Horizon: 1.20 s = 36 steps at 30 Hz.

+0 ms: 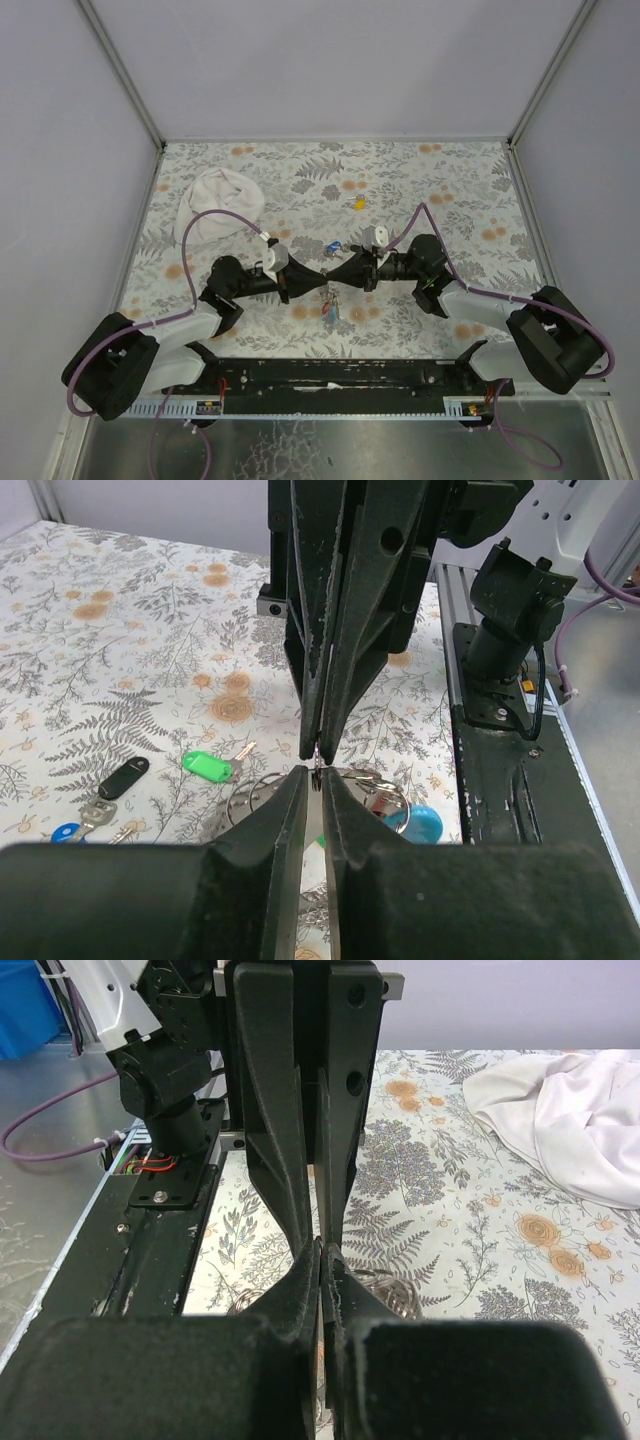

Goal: Put the keys on the keyring

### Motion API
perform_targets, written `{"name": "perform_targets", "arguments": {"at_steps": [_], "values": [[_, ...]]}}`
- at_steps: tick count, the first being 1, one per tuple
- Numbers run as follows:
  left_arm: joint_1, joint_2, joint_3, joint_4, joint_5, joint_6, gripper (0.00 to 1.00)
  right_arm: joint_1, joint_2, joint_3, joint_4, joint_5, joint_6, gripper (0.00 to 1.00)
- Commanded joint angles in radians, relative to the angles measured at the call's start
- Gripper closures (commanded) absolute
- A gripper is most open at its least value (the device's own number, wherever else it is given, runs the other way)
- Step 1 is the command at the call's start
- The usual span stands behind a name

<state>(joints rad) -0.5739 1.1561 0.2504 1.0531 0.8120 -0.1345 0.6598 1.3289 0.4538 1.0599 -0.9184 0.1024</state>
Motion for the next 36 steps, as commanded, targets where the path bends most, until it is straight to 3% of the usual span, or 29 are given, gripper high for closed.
{"name": "perform_targets", "arguments": {"at_steps": [1, 13, 21, 27, 30, 32, 33, 36], "values": [[0.007, 0.028, 0.021, 0.007, -0.005, 0.003, 0.90, 0.004, -0.032, 0.021, 0.095, -0.019, 0.003, 1.00], [0.008, 0.018, 0.020, 0.038, -0.009, -0.018, 0.94, 0.004, -0.030, 0.019, 0.091, -0.027, 0.008, 1.00], [0.008, 0.015, 0.019, 0.061, -0.001, -0.034, 0.87, 0.004, -0.014, 0.026, 0.102, -0.037, 0.023, 1.00], [0.007, 0.048, 0.033, 0.062, 0.024, -0.040, 0.99, 0.004, -0.016, 0.023, 0.101, -0.033, 0.024, 1.00], [0.008, 0.044, 0.038, 0.045, 0.019, -0.036, 1.00, 0.004, -0.024, 0.021, 0.086, -0.016, 0.021, 1.00], [0.007, 0.022, 0.051, -0.018, 0.011, -0.014, 1.00, 0.004, -0.043, 0.005, 0.085, 0.020, 0.020, 0.95], [0.007, 0.004, 0.058, -0.062, -0.003, -0.001, 1.00, 0.004, -0.058, -0.003, 0.076, 0.046, 0.023, 0.85], [0.006, -0.052, 0.078, -0.203, -0.047, 0.046, 1.00, 0.004, -0.124, -0.007, -0.018, 0.115, 0.028, 0.65]]}}
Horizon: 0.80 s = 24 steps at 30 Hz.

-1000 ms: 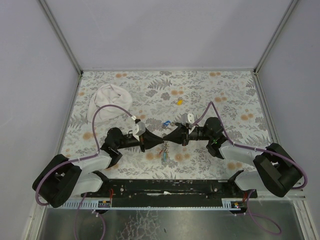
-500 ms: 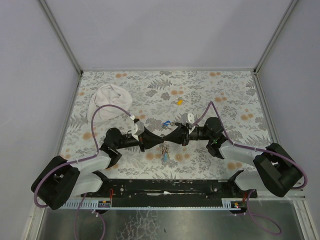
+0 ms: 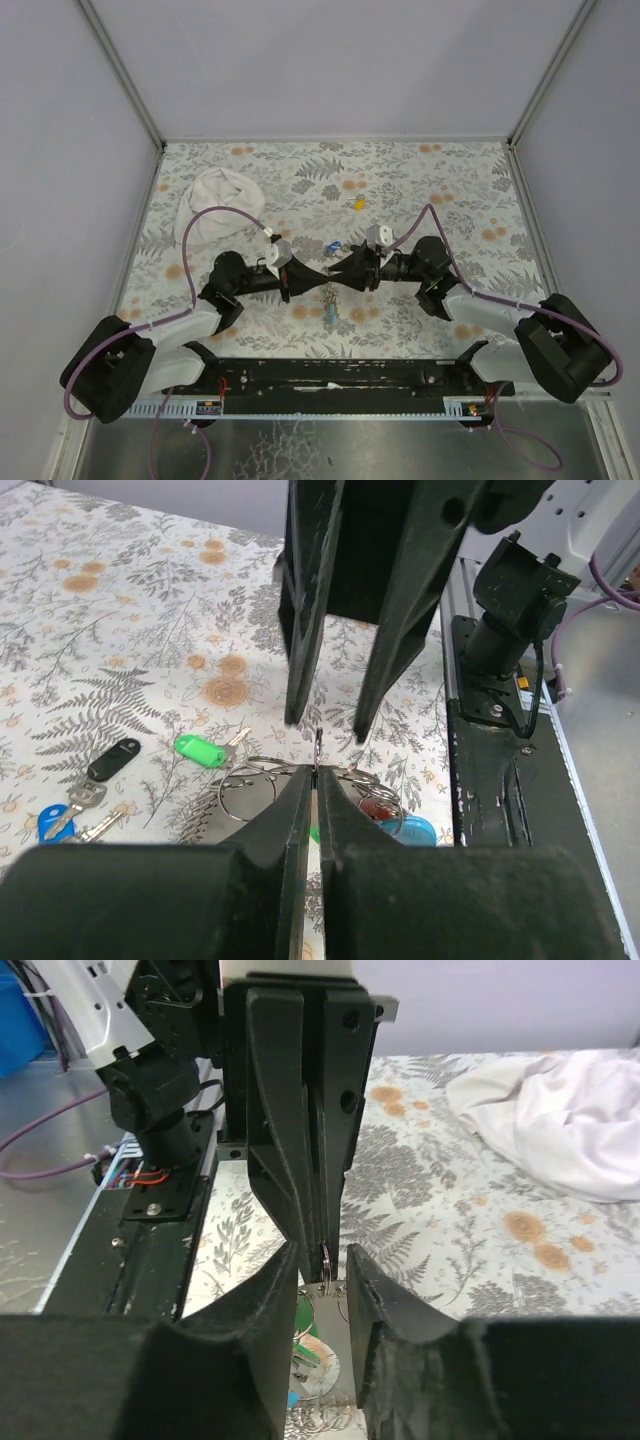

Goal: Put the keys on the keyring

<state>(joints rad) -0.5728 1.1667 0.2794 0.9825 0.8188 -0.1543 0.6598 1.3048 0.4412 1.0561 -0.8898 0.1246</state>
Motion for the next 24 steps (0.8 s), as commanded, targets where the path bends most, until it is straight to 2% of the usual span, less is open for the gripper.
{"name": "perform_targets", "arguments": {"at_steps": [1, 5, 9, 10, 11, 15, 18, 21, 24], "values": [[0.005, -0.078, 0.051, -0.156, -0.067, 0.075, 1.00, 0.005, -0.124, 0.011, -0.068, 0.111, 0.000, 0.58], [0.005, -0.103, 0.066, -0.235, -0.108, 0.102, 1.00, 0.004, -0.256, 0.051, -0.373, 0.260, -0.034, 0.33], [0.003, -0.075, 0.125, -0.350, -0.149, 0.113, 1.00, 0.004, -0.400, 0.056, -0.590, 0.460, -0.013, 0.17], [0.002, -0.063, 0.143, -0.384, -0.157, 0.113, 1.00, 0.004, -0.437, 0.048, -0.623, 0.523, 0.006, 0.03], [0.001, -0.052, 0.159, -0.410, -0.166, 0.113, 1.00, 0.004, -0.469, 0.045, -0.659, 0.576, 0.024, 0.00], [-0.005, -0.031, 0.196, -0.483, -0.197, 0.106, 1.00, 0.004, -0.587, 0.023, -0.774, 0.775, 0.101, 0.01], [-0.020, -0.030, 0.217, -0.541, -0.245, 0.109, 1.00, 0.004, -0.618, 0.038, -0.849, 0.797, 0.108, 0.01], [-0.054, -0.029, 0.245, -0.608, -0.323, 0.125, 1.00, 0.004, -0.568, 0.104, -0.974, 0.836, 0.130, 0.01], [-0.084, -0.036, 0.259, -0.642, -0.377, 0.142, 1.00, 0.005, -0.469, 0.198, -1.148, 0.989, 0.205, 0.01]]}}
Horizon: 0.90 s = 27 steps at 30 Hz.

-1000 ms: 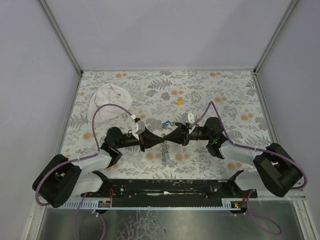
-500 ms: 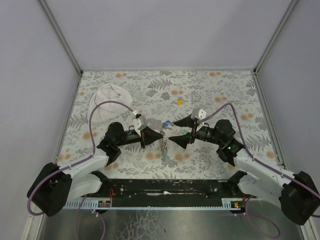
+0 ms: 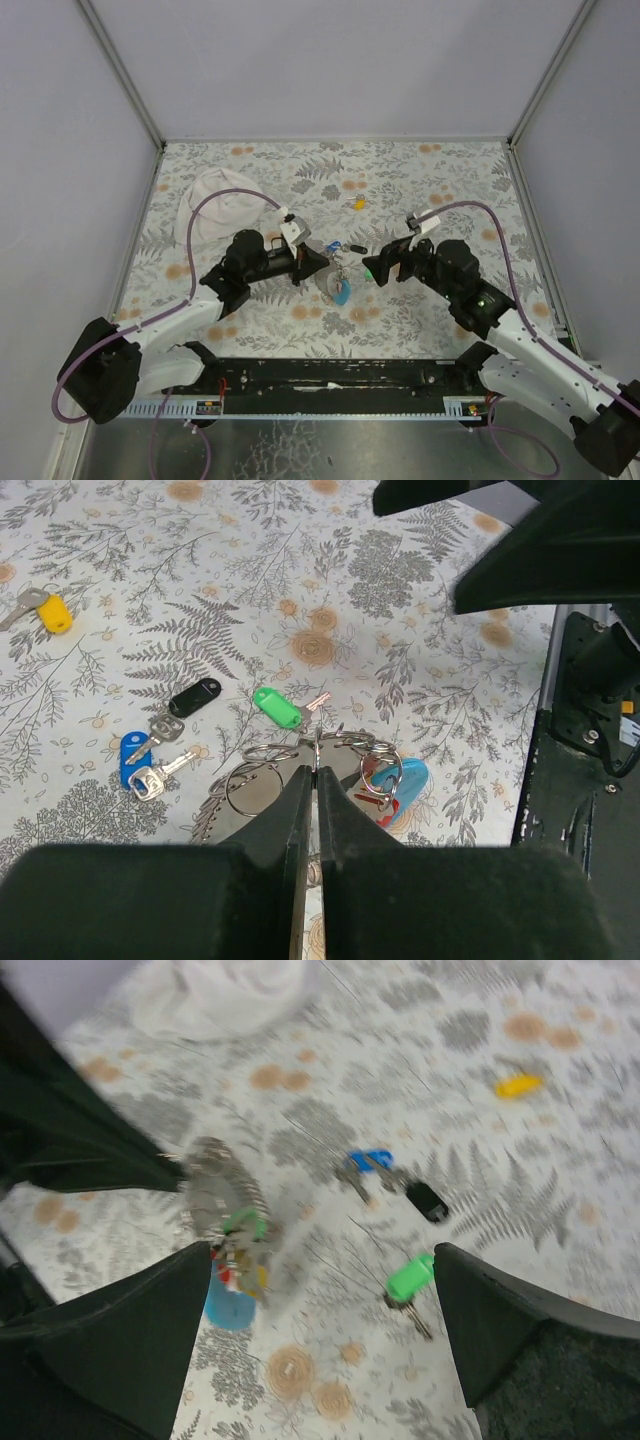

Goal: Put the keys on the keyring

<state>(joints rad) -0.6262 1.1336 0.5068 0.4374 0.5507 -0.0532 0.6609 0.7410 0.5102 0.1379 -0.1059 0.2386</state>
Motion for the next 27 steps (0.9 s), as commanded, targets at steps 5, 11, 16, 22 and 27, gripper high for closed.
{"name": "perform_targets", "arguments": {"at_steps": [5, 11, 16, 22, 27], "values": [[-0.054, -0.027, 0.027, -0.115, -0.176, 0.053, 1.00, 0.003, 0.222, 0.206, -0.342, 0.258, 0.130, 0.01], [-0.061, -0.028, 0.024, -0.114, -0.246, 0.035, 1.00, 0.003, 0.359, 0.263, -0.431, 0.314, 0.242, 0.13], [-0.067, -0.051, -0.007, -0.068, -0.345, 0.004, 1.00, 0.003, 0.470, 0.258, -0.385, 0.253, 0.313, 0.27], [-0.067, -0.061, 0.003, -0.114, -0.442, 0.019, 1.00, 0.028, 0.572, 0.242, -0.274, 0.250, 0.380, 0.38], [-0.068, -0.080, -0.009, -0.124, -0.513, 0.018, 1.00, 0.110, 0.670, 0.293, -0.301, 0.392, 0.428, 0.44]]}}
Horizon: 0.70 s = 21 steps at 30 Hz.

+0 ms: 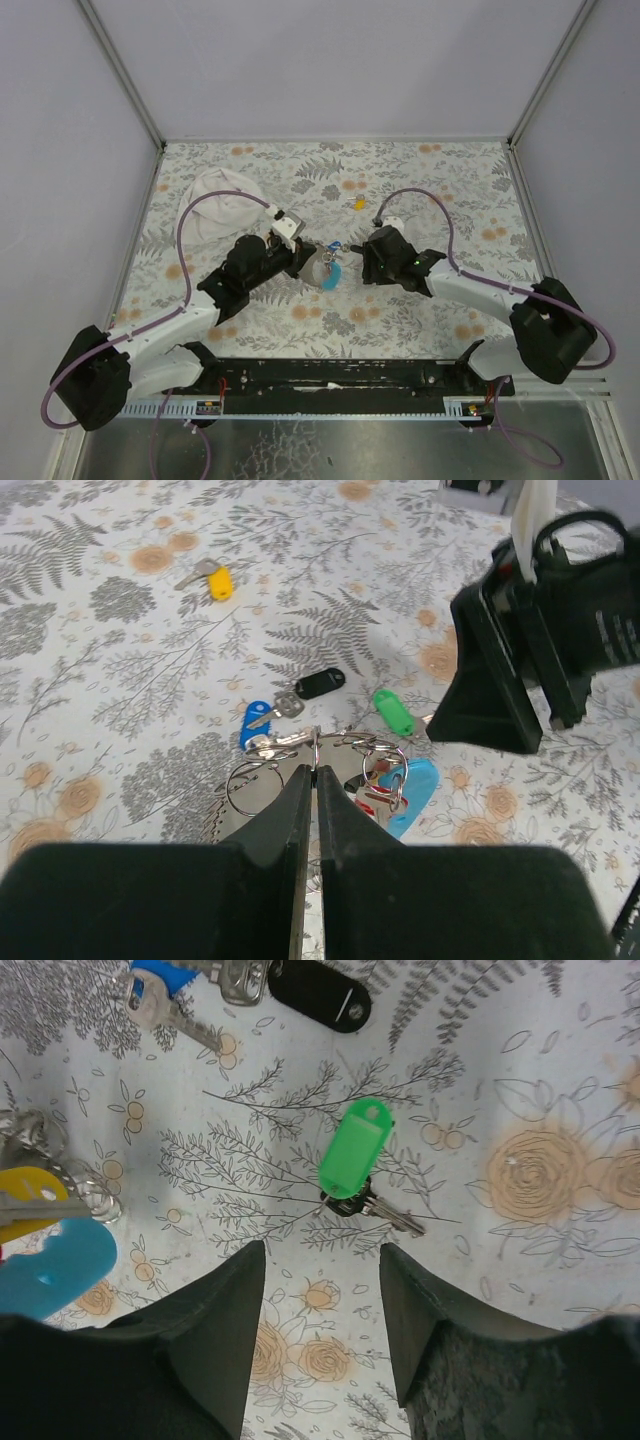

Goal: Put the keys on the keyring

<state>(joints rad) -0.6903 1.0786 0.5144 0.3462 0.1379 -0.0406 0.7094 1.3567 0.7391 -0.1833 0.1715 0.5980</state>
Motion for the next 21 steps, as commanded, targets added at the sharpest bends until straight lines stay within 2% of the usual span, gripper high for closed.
{"name": "perform_targets", "arguments": {"at_steps": [1, 13, 21], "values": [[-0.003, -0.030, -0.018, -0.033, -0.115, 0.003, 1.00, 0.073, 0.070, 0.068, 0.015, 0.135, 0.083, 0.46], [-0.002, -0.053, -0.040, -0.016, -0.144, -0.005, 1.00, 0.208, 0.157, 0.055, 0.054, 0.426, 0.204, 0.65], [-0.002, -0.055, -0.047, -0.008, -0.149, -0.008, 1.00, 0.278, 0.216, 0.069, 0.030, 0.570, 0.285, 0.71]]}}
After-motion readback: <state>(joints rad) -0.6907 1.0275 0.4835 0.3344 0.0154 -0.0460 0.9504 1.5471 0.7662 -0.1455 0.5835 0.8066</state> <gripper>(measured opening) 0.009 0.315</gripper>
